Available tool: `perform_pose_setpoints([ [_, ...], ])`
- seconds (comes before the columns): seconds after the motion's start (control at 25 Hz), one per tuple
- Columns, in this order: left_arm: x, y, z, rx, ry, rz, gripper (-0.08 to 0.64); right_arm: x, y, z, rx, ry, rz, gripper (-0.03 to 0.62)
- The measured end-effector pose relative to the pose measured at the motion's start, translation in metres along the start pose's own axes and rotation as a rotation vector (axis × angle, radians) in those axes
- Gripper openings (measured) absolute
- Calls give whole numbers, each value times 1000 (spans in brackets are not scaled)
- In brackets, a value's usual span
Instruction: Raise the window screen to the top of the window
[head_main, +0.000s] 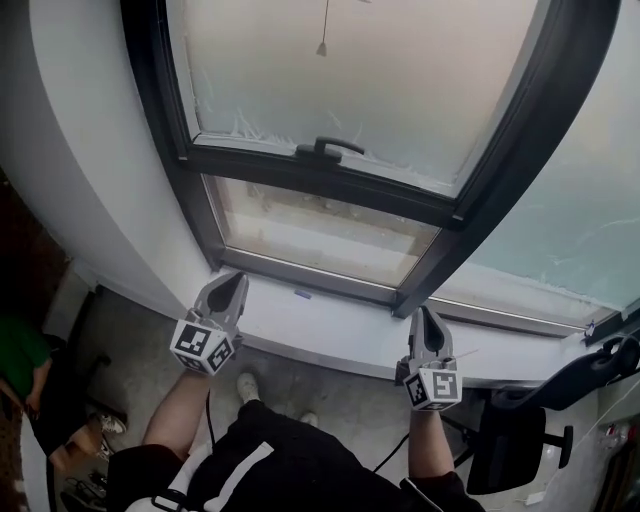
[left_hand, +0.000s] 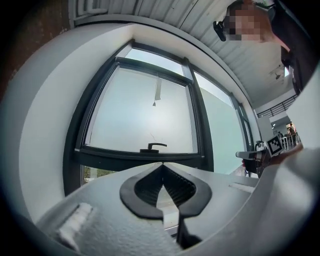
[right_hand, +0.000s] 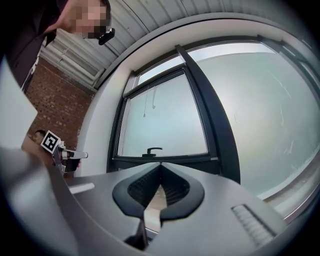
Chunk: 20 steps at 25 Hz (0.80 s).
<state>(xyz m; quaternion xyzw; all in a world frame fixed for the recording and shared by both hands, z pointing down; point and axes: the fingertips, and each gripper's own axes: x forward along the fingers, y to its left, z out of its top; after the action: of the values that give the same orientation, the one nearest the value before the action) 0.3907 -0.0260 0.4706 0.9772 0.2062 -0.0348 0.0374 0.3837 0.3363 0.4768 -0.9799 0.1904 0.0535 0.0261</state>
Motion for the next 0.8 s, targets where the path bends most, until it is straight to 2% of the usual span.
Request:
perform_pose_setpoints([
  [0.2,-14,8,-7,58,12,-9,5,-16,0,-16,33,32,-21,5],
  [0.32,-15,21,-4,34,-4,13,5,-16,6,-12,44,31,-32,5],
  [0.56,-45,43,1,48,-11,35,5,-7,42,-25,171,14,-98,5],
  [0.8,-60,76,-2,30,-14,35,5,21,70,-28,142,22,-93,5],
])
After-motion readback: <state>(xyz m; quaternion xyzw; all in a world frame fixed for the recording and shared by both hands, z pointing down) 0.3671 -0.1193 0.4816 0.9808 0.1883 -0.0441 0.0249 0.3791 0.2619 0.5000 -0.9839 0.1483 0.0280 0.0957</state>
